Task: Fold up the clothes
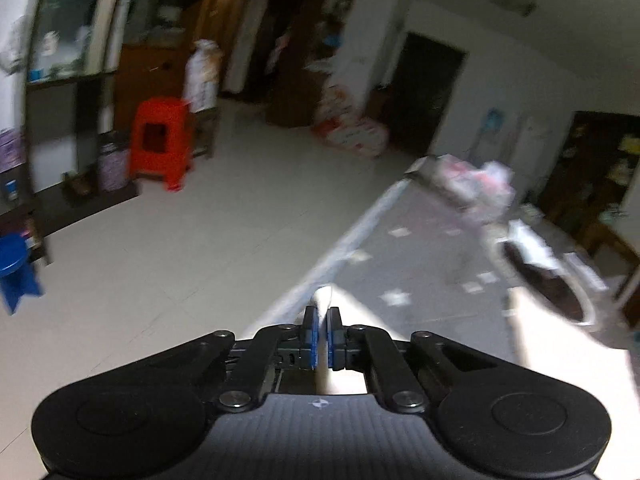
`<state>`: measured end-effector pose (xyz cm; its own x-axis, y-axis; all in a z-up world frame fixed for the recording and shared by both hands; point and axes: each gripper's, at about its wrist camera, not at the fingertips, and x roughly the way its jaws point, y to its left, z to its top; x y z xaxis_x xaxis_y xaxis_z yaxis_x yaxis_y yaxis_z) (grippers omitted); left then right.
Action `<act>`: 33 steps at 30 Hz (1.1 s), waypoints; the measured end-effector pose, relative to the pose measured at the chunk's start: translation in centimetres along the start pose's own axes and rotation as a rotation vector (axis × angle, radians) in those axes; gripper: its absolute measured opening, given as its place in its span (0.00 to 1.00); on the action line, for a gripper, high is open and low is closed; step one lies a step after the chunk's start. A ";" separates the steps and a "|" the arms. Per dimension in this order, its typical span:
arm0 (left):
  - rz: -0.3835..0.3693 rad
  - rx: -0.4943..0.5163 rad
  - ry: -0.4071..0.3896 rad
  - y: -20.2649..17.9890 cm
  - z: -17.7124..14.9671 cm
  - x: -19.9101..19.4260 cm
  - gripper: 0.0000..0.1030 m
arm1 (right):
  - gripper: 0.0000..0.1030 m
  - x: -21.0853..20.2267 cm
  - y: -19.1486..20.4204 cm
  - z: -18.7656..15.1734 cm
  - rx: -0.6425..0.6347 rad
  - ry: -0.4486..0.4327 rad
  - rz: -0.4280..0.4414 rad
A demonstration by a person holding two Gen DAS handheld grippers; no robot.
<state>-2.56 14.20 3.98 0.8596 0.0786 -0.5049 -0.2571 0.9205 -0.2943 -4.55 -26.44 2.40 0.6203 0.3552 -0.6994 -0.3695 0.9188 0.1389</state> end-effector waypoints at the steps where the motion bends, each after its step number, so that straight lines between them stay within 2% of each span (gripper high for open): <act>1: -0.037 0.010 -0.009 -1.0 0.2 -0.6 0.04 | 0.25 -0.1 -0.1 0.0 0.004 -0.004 0.000; 8: -0.351 0.107 -0.044 -9.6 0.9 -4.5 0.04 | 0.25 -1.2 -0.8 -0.5 0.032 -0.037 -0.004; 12: -0.529 0.186 -0.014 -14.8 -0.4 -6.1 0.04 | 0.25 -2.1 -1.4 -0.8 0.053 -0.060 -0.009; 16: -0.675 0.246 0.032 -18.6 -2.7 -6.6 0.04 | 0.25 -2.8 -2.0 -1.1 0.073 -0.076 -0.018; 20: -0.728 0.319 0.140 -21.0 -5.9 -6.2 0.04 | 0.25 -3.3 -2.7 -1.4 0.090 -0.083 -0.032; 26: -0.746 0.413 0.290 -22.1 -9.9 -5.1 0.09 | 0.25 -3.8 -3.5 -1.4 0.117 -0.096 -0.057; 29: -0.750 0.418 0.315 -21.6 -10.5 -4.7 0.10 | 0.25 -3.9 -3.6 -1.3 0.121 -0.102 -0.062; 33: -0.727 0.404 0.303 -19.5 -9.4 -5.0 0.14 | 0.25 -3.4 -3.0 -0.4 0.101 -0.104 -0.034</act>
